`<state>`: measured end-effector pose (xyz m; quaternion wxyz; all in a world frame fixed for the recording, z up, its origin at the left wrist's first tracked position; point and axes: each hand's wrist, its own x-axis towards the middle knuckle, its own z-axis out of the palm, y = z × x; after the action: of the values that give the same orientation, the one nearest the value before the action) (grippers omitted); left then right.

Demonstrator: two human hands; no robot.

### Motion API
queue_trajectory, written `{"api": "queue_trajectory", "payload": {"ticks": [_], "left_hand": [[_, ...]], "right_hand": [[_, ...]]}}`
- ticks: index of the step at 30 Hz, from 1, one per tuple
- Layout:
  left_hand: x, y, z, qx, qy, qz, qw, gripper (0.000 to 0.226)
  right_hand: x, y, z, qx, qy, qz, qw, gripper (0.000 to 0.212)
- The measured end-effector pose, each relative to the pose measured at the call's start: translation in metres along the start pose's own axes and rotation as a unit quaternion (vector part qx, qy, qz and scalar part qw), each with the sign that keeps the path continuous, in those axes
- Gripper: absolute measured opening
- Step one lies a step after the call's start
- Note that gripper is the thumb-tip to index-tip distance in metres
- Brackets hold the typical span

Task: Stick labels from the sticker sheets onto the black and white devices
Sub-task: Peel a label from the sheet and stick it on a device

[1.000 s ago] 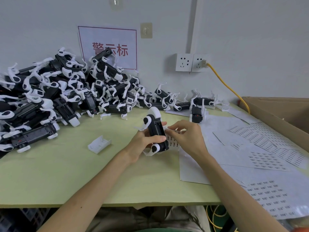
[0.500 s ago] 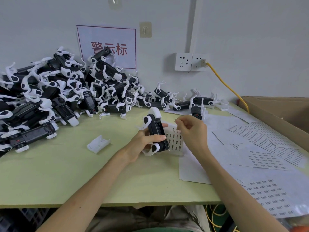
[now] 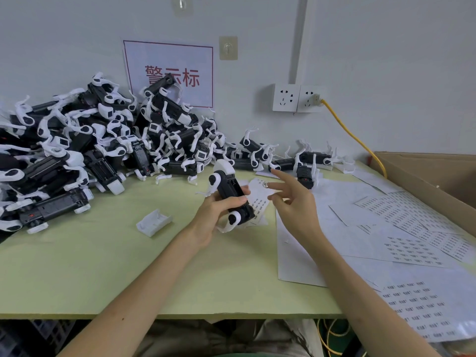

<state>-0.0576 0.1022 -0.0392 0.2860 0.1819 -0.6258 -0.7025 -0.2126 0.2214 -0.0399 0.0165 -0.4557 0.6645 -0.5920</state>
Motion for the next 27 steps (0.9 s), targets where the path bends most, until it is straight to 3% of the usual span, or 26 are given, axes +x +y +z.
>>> {"api": "queue_trajectory", "payload": {"ticks": [4, 11, 17, 27], "left_hand": [[-0.0016, 0.0013, 0.0027, -0.049, -0.06, -0.008, 0.997, 0.038], [-0.0033, 0.0032, 0.0014, -0.088, -0.045, -0.009, 0.995, 0.045], [-0.0037, 0.0044, 0.0013, -0.137, -0.054, -0.006, 0.989, 0.021], [-0.0051, 0.0056, -0.0003, -0.146, -0.073, 0.004, 0.987, 0.022]], "right_hand": [[-0.0018, -0.0003, 0.0022, -0.049, -0.042, -0.014, 0.998, 0.059], [-0.0031, 0.0015, 0.0025, -0.079, -0.043, -0.025, 0.996, 0.056], [-0.0033, 0.0021, 0.0027, -0.057, -0.042, -0.027, 0.997, 0.054], [-0.004, 0.0042, 0.0033, -0.05, -0.044, -0.023, 0.998, 0.05]]}}
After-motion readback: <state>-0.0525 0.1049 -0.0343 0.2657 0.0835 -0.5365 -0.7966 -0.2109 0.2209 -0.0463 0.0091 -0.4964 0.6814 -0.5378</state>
